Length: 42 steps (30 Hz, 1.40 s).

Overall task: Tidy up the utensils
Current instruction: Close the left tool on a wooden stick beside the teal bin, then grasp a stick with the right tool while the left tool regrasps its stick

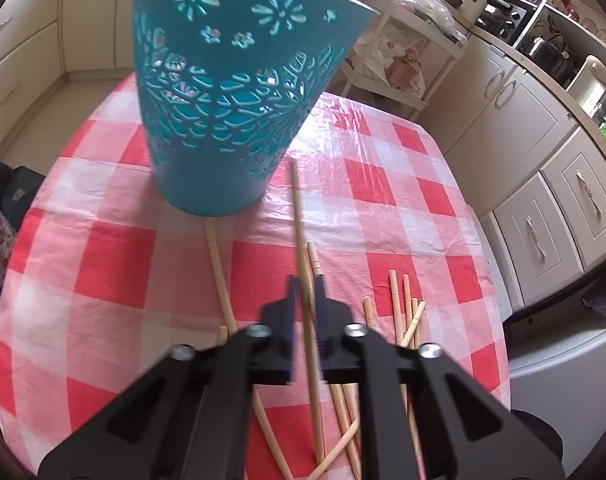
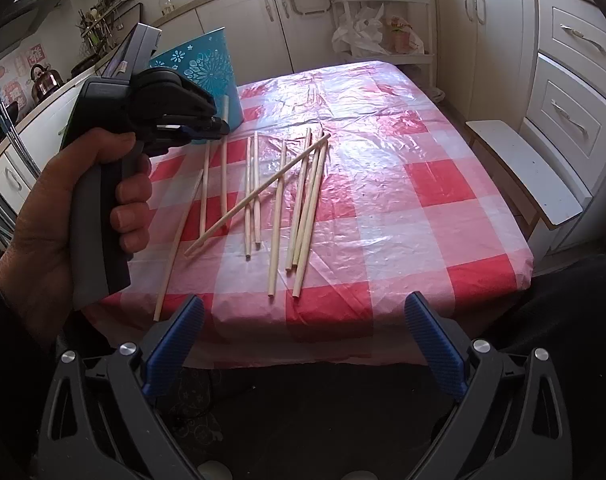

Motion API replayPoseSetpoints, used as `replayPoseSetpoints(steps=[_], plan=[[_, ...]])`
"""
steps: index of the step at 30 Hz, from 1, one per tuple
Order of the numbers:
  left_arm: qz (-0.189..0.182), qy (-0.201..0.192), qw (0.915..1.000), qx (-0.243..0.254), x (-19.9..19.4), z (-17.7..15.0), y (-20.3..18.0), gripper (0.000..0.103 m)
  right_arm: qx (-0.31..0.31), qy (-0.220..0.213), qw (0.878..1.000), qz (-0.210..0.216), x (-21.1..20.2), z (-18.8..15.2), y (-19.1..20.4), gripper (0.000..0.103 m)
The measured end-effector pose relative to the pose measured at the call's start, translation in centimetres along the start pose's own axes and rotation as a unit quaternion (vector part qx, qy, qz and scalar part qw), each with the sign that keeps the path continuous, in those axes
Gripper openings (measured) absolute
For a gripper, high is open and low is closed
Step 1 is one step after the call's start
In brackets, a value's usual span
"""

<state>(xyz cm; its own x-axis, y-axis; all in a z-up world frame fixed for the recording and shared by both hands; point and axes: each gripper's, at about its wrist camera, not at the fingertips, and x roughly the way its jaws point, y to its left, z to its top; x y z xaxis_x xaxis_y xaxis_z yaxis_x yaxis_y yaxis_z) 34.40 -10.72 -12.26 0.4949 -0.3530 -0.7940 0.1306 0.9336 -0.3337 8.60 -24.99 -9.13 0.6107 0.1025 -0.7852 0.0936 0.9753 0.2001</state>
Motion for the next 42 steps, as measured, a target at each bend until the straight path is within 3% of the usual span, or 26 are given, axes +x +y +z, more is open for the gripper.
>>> replayPoseSetpoints(steps=[11,17,24,27,29,40,42], plan=[[-0.061,-0.033,0.9976,0.005,-5.8,-1.6,2.2,0.000,-0.007,-0.011,1.000,-0.002,-0.5,0.8,0.4,0.096],[-0.063,-0.058,0.9964,0.000,-9.8,-2.4,4.6,0.000,-0.011,-0.021,1.000,0.013,-0.8,2.5,1.3,0.096],[-0.047,-0.001,0.9989,-0.003,-6.4,-2.7,5.4,0.002,-0.023,-0.032,0.999,0.023,-0.5,4.1,3.0,0.096],[-0.020,0.012,0.9996,-0.013,-4.0,-2.3,5.0,0.017,-0.029,-0.023,0.999,0.025,0.1,3.9,3.2,0.096],[-0.002,0.021,0.9993,-0.031,-2.5,-2.0,5.4,0.021,-0.029,-0.021,0.999,0.024,0.3,3.9,2.8,0.096],[0.054,0.035,0.9979,0.005,1.5,0.2,4.8,0.021,-0.005,-0.029,1.000,-0.001,1.7,6.3,-0.6,0.096],[0.055,0.031,0.9979,0.012,1.9,0.3,4.6,0.010,-0.007,-0.027,1.000,-0.001,2.0,6.4,-0.6,0.096]])
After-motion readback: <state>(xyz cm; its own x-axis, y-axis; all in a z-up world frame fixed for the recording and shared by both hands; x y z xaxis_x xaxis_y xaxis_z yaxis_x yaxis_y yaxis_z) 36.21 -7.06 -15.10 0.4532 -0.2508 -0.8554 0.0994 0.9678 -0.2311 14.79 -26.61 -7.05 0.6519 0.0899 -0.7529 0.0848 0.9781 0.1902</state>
